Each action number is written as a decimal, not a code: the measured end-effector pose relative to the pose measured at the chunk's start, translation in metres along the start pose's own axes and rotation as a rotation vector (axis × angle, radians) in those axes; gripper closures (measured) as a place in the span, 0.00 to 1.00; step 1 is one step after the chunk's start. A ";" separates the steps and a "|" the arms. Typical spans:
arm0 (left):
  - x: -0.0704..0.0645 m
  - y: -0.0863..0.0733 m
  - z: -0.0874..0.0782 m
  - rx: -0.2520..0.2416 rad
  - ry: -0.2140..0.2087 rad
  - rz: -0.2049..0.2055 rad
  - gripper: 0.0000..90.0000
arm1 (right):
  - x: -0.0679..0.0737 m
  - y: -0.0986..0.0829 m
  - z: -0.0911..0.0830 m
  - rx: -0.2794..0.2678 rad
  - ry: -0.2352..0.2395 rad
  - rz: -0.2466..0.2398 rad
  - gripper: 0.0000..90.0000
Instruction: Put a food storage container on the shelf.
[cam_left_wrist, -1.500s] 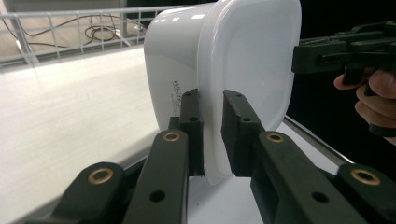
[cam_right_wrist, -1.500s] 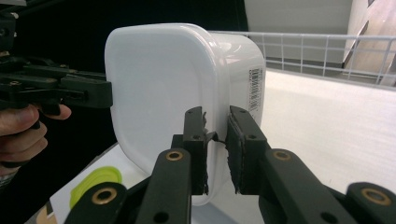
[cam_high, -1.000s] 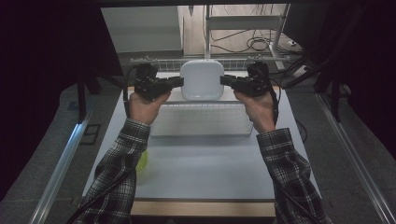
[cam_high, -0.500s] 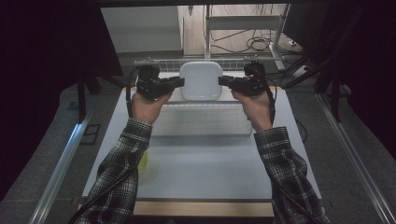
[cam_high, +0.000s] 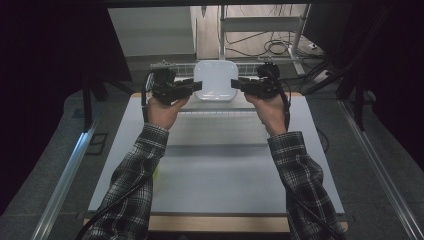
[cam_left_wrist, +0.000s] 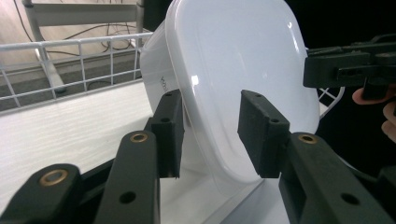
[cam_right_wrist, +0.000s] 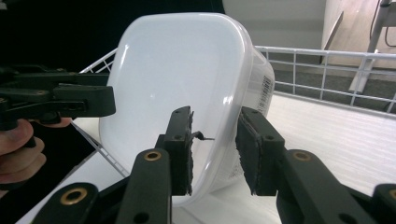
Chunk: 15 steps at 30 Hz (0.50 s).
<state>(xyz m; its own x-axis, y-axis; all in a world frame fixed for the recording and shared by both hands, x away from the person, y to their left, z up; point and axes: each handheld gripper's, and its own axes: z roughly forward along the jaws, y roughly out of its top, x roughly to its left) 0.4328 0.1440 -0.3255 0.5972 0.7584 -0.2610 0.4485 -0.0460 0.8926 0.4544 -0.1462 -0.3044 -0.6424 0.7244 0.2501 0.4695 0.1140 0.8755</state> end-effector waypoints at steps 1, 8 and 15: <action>0.000 0.000 0.001 0.004 0.008 0.006 0.65 | -0.001 0.000 0.000 0.001 0.000 0.002 0.72; 0.002 0.000 0.006 -0.010 0.031 0.008 0.58 | -0.003 0.002 0.006 -0.013 -0.058 -0.026 0.65; -0.002 0.001 0.008 -0.016 0.023 0.016 0.56 | -0.004 0.004 0.012 -0.032 -0.116 -0.044 0.63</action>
<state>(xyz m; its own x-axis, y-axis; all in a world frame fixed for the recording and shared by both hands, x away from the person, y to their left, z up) 0.4369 0.1372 -0.3270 0.5886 0.7725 -0.2384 0.4280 -0.0475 0.9025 0.4660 -0.1404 -0.3066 -0.5869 0.7929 0.1637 0.4219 0.1269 0.8977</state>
